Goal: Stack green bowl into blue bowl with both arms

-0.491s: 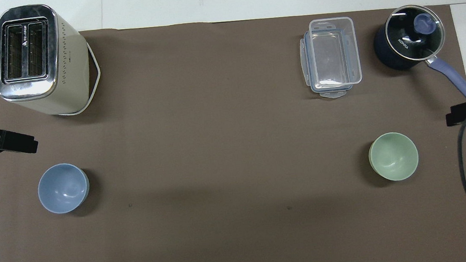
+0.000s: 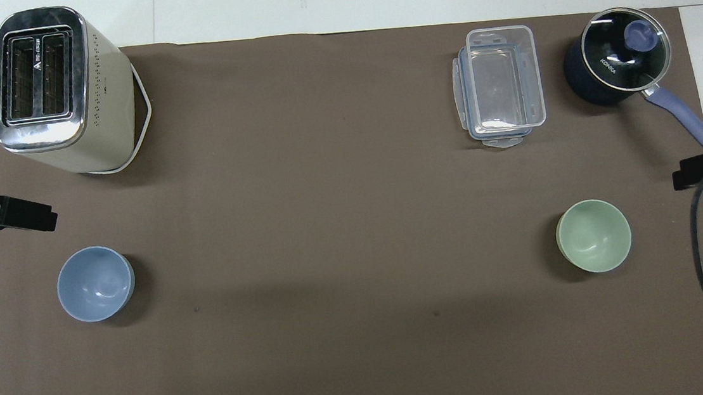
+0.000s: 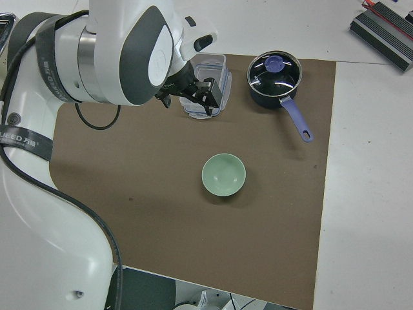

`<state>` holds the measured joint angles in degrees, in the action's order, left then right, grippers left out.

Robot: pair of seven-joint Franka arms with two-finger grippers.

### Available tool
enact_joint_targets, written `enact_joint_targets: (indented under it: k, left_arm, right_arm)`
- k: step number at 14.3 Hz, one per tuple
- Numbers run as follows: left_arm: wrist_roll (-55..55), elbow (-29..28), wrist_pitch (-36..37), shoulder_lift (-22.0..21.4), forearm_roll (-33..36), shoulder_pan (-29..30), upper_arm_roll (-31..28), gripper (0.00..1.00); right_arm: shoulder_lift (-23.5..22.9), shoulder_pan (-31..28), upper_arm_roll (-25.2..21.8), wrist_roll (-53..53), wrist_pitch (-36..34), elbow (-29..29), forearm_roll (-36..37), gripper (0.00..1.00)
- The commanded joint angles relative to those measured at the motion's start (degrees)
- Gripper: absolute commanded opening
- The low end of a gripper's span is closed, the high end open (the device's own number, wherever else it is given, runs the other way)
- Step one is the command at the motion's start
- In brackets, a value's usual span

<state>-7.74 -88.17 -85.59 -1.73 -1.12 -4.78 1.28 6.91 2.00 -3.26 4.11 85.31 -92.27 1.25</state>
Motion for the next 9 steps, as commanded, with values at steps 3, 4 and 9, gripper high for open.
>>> enact_joint_targets:
  k: [3, 4, 9]
  left_arm:
    - [0.5, -0.9, 0.5, -1.2, 0.9, 0.4, 0.2, 1.0]
    - [0.5, -1.0, 0.5, -1.2, 0.9, 0.4, 0.2, 1.0]
    - [0.4, -1.0, 0.5, -1.2, 0.9, 0.4, 0.2, 1.0]
  right_arm:
    - [0.6, -0.4, 0.1, -1.3, -0.5, -0.5, 0.2, 1.0]
    - [0.6, -0.4, 0.1, -1.3, -0.5, -0.5, 0.2, 1.0]
    - [0.6, -0.4, 0.1, -1.4, -0.5, -0.5, 0.2, 1.0]
